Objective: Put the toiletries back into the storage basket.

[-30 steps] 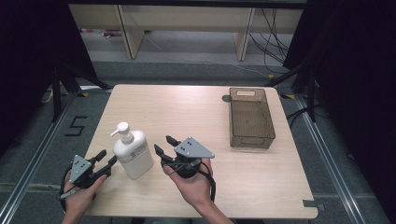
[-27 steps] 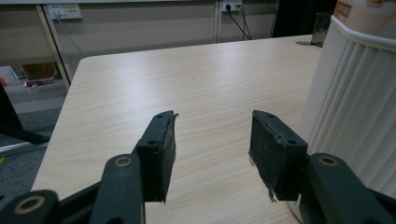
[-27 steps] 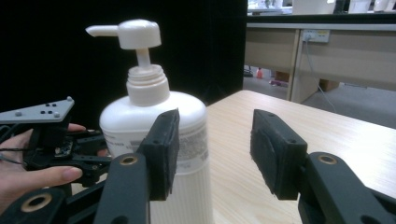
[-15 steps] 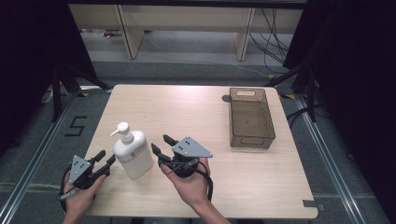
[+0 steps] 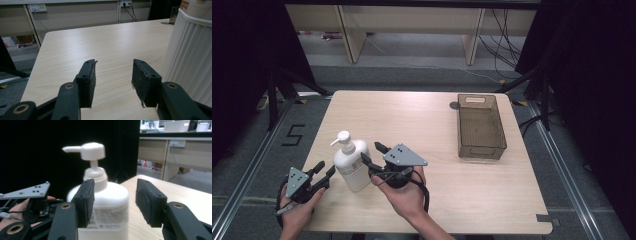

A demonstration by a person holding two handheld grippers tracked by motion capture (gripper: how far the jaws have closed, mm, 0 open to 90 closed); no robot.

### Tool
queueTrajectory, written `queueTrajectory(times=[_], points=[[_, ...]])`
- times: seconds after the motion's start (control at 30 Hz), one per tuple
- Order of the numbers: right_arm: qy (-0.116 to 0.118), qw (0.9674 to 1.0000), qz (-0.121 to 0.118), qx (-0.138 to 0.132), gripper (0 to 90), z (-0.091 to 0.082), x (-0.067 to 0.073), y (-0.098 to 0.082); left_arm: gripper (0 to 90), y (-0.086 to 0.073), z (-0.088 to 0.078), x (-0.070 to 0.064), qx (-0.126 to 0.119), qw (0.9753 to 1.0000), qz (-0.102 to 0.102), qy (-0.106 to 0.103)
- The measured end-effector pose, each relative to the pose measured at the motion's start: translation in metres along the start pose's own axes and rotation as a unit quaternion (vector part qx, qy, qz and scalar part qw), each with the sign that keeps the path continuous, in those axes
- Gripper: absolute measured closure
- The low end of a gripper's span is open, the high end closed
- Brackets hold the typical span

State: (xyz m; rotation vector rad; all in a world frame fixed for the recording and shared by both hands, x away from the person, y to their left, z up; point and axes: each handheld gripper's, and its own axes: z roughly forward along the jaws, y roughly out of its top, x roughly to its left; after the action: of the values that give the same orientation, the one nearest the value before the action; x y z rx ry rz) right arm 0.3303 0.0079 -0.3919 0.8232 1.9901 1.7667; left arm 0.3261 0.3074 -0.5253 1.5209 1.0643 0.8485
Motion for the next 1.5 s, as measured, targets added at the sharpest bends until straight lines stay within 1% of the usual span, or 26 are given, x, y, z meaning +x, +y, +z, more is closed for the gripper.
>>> queueTrajectory(times=[0.03, 0.07, 0.1, 0.13, 0.2, 0.23, 0.3, 0.33, 0.37, 0.4, 0.43, 0.47, 0.5, 0.53, 0.57, 0.6, 0.67, 0.7, 0.73, 0.83, 0.97, 1.03, 1.07, 1.1, 1.43, 1.5], points=[[-0.003, 0.9999, -0.013, -0.001, 49.9, 0.001, 0.001, 0.002, 53.0, 0.000, 0.000, 0.000, 0.000, 1.0000, 0.000, 0.001], [-0.003, 0.9999, -0.013, -0.001, 49.9, 0.001, 0.001, 0.002, 52.9, 0.000, 0.000, 0.000, 0.000, 1.0000, 0.000, 0.001], [0.002, 0.9999, -0.017, -0.004, 49.9, 0.005, 0.005, 0.005, 52.8, 0.000, -0.001, 0.000, 0.000, 1.0000, -0.001, 0.001], [0.002, 0.9999, -0.017, -0.004, 49.9, 0.005, 0.005, 0.005, 52.7, 0.000, -0.001, 0.000, 0.000, 1.0000, -0.001, 0.001], [0.010, 0.9999, -0.007, -0.007, 50.0, 0.012, 0.011, 0.009, 52.6, 0.000, -0.001, -0.001, 0.000, 1.0000, 0.000, 0.003], [0.010, 0.9999, -0.007, -0.005, 50.0, 0.013, 0.013, 0.011, 52.5, -0.001, 0.000, -0.001, -0.008, 1.0000, 0.001, -0.001], [0.008, 0.9999, -0.011, -0.002, 50.0, 0.020, 0.015, 0.014, 52.3, -0.001, 0.000, -0.001, -0.007, 1.0000, 0.002, -0.002], [0.006, 1.0000, -0.005, -0.002, 49.9, 0.022, 0.016, 0.014, 52.1, -0.001, 0.000, -0.001, -0.007, 1.0000, 0.002, -0.002], [0.003, 1.0000, -0.007, 0.002, 49.9, 0.025, 0.017, 0.016, 52.0, 0.000, 0.000, -0.001, -0.001, 1.0000, 0.004, -0.001], [0.006, 1.0000, -0.004, 0.001, 50.0, 0.028, 0.018, 0.016, 52.0, 0.000, 0.000, -0.001, -0.001, 1.0000, 0.004, -0.001], [0.004, 0.9999, -0.012, 0.002, 50.0, 0.030, 0.019, 0.017, 51.9, -0.001, 0.000, -0.001, -0.007, 1.0000, 0.004, -0.004], [0.005, 0.9999, -0.013, 0.002, 50.0, 0.033, 0.020, 0.018, 51.9, 0.000, -0.001, -0.001, 0.000, 1.0000, 0.005, -0.001], [0.008, 0.9999, -0.010, 0.003, 50.0, 0.035, 0.021, 0.018, 51.9, 0.000, -0.001, -0.001, -0.002, 1.0000, 0.004, -0.001], [0.010, 0.9999, -0.014, 0.004, 50.0, 0.038, 0.022, 0.018, 51.8, 0.000, -0.001, -0.001, -0.002, 1.0000, 0.004, -0.001], [0.004, 0.9998, -0.016, 0.010, 50.1, 0.039, 0.022, 0.018, 51.8, -0.001, 0.000, 0.000, -0.010, 0.9999, 0.000, -0.006], [0.009, 0.9998, -0.015, 0.007, 50.2, 0.042, 0.022, 0.018, 51.8, -0.001, -0.001, 0.000, -0.006, 1.0000, 0.001, -0.004], [0.006, 0.9999, -0.008, 0.014, 50.4, 0.044, 0.022, 0.018, 51.8, -0.001, -0.001, 0.000, -0.005, 1.0000, 0.001, -0.004], [0.007, 0.9998, -0.014, 0.016, 50.5, 0.046, 0.021, 0.018, 51.7, -0.001, 0.000, 0.000, -0.005, 1.0000, 0.001, -0.004], [0.007, 0.9998, -0.005, 0.019, 50.6, 0.046, 0.022, 0.018, 51.7, -0.001, 0.000, 0.000, -0.005, 1.0000, 0.001, -0.005], [0.008, 0.9995, -0.019, 0.022, 50.9, 0.051, 0.021, 0.019, 51.7, 0.000, -0.001, 0.000, -0.002, 1.0000, 0.001, -0.003], [0.005, 0.9993, -0.022, 0.029, 51.5, 0.055, 0.021, 0.020, 51.6, 0.000, -0.001, 0.000, 0.003, 1.0000, 0.003, -0.003], [0.009, 0.9994, -0.022, 0.026, 51.6, 0.058, 0.021, 0.021, 51.7, 0.000, -0.001, 0.000, 0.000, 1.0000, 0.003, -0.004], [0.007, 0.9992, -0.024, 0.031, 51.7, 0.059, 0.022, 0.021, 51.7, 0.000, 0.000, 0.000, -0.002, 1.0000, 0.003, -0.006], [0.007, 0.9992, -0.025, 0.030, 52.0, 0.060, 0.022, 0.021, 51.6, 0.000, -0.001, 0.000, 0.002, 1.0000, 0.003, -0.003], [0.003, 0.9995, -0.020, 0.024, 56.5, 0.064, 0.024, 0.023, 51.6, 0.000, 0.000, 0.000, 0.005, 1.0000, 0.004, -0.004], [0.000, 0.9994, -0.026, 0.024, 58.0, 0.064, 0.023, 0.024, 51.6, 0.000, 0.000, 0.000, 0.004, 1.0000, 0.003, -0.004]])
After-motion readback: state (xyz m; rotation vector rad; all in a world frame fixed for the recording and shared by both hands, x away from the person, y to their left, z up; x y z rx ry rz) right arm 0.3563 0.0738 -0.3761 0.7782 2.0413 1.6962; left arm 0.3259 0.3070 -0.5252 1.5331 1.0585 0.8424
